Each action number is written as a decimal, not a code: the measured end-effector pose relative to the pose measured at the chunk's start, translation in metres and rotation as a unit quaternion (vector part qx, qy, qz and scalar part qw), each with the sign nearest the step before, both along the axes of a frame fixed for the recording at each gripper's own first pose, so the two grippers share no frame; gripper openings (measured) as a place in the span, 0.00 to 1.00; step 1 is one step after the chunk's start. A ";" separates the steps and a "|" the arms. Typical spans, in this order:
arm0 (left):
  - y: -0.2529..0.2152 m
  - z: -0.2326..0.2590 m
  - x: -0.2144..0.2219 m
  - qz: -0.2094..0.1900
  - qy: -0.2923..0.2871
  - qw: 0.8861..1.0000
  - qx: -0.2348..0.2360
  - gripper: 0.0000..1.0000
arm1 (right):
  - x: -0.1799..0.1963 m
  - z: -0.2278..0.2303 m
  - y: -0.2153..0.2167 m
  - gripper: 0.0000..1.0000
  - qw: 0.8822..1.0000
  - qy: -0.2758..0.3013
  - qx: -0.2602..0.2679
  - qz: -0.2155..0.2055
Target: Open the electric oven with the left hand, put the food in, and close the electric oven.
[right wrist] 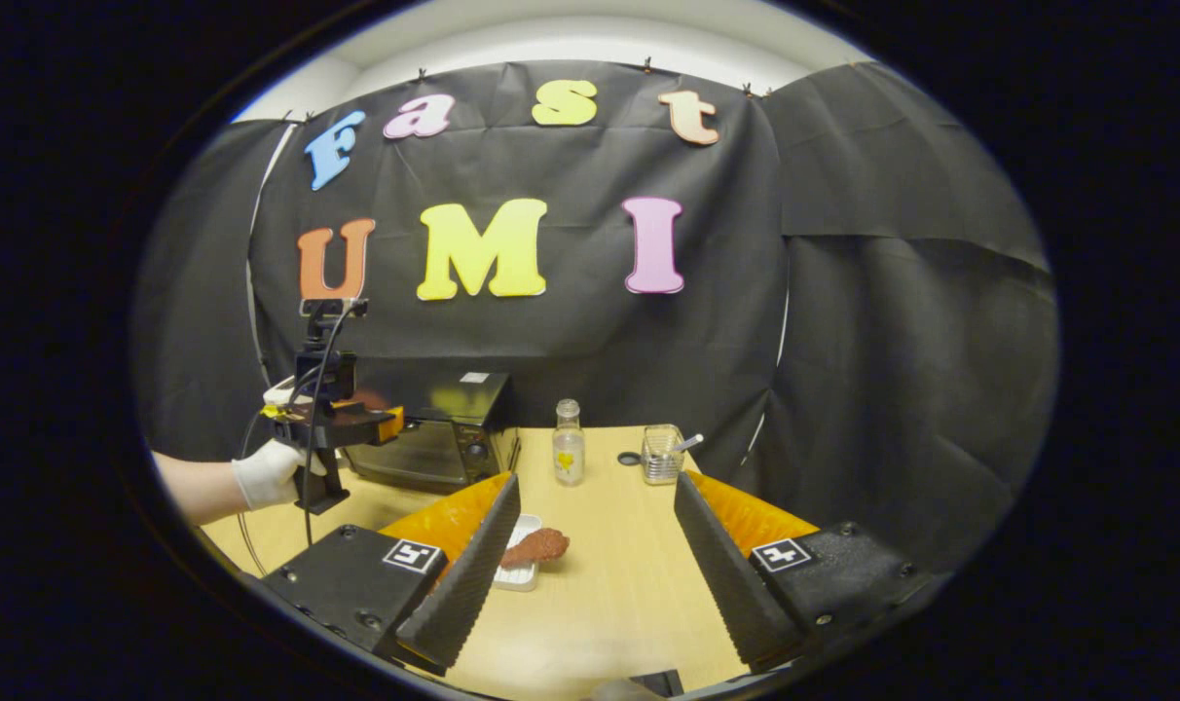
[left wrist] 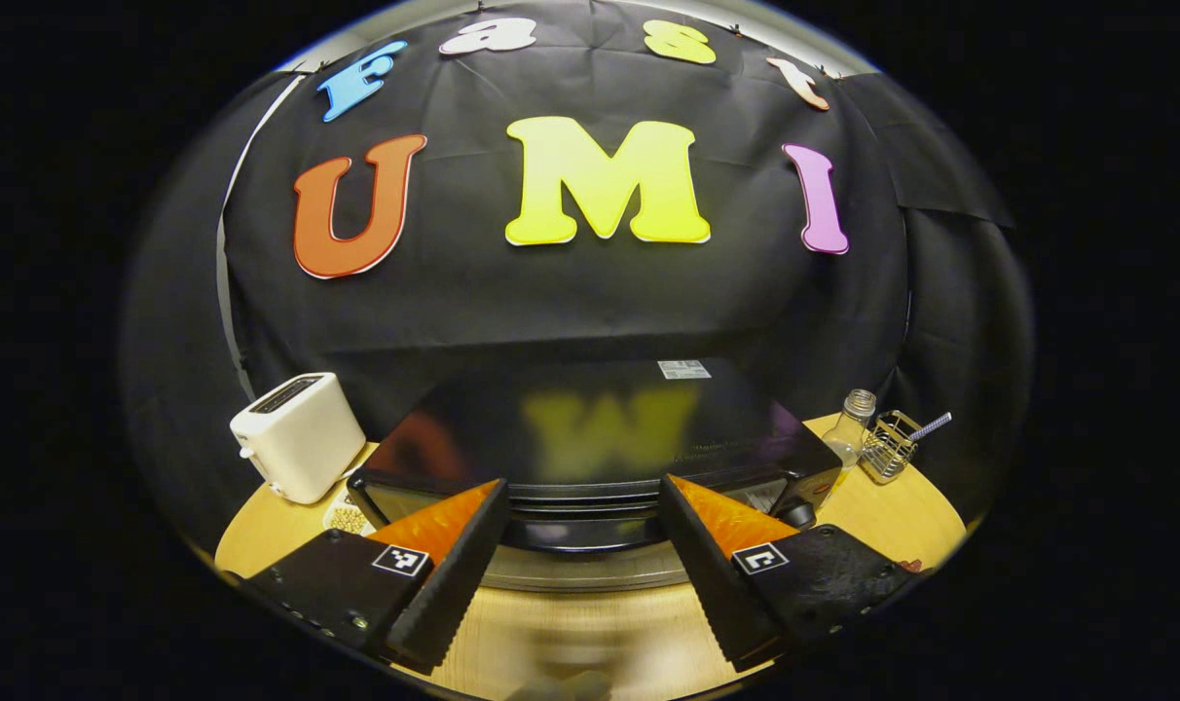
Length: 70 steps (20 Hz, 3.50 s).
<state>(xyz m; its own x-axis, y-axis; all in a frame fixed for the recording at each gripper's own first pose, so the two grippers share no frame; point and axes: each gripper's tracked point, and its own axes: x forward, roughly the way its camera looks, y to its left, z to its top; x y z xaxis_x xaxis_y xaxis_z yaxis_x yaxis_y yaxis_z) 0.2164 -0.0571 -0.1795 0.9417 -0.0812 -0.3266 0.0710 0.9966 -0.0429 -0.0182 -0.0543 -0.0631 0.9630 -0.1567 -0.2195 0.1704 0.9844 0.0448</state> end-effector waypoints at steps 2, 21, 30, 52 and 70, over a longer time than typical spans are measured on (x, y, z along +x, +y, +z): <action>0.000 0.001 -0.008 -0.002 -0.004 1.000 0.003 0.97 | -0.001 0.000 0.003 0.97 1.000 0.000 0.004 0.005; -0.005 -0.060 -0.114 -0.015 0.051 0.999 0.009 0.97 | -0.026 -0.034 0.028 0.97 0.998 0.032 0.029 0.039; -0.006 -0.106 -0.144 -0.010 0.113 0.994 0.005 0.97 | -0.039 -0.042 0.031 0.96 0.997 0.047 0.026 0.046; -0.011 -0.158 -0.155 -0.016 0.207 0.978 0.005 0.95 | -0.038 -0.072 -0.003 1.00 0.995 0.079 0.052 0.010; 0.025 -0.011 -0.224 0.062 0.071 0.996 0.009 0.95 | 0.129 -0.210 0.019 0.78 0.902 0.248 0.305 0.180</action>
<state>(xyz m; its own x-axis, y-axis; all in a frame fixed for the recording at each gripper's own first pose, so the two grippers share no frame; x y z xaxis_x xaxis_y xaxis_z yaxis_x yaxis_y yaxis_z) -0.0077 -0.0322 -0.1903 0.8884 0.0400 -0.4572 -0.0582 0.9980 -0.0256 0.1103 -0.0351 -0.2731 0.6866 0.4426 -0.5769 -0.0078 0.7978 0.6028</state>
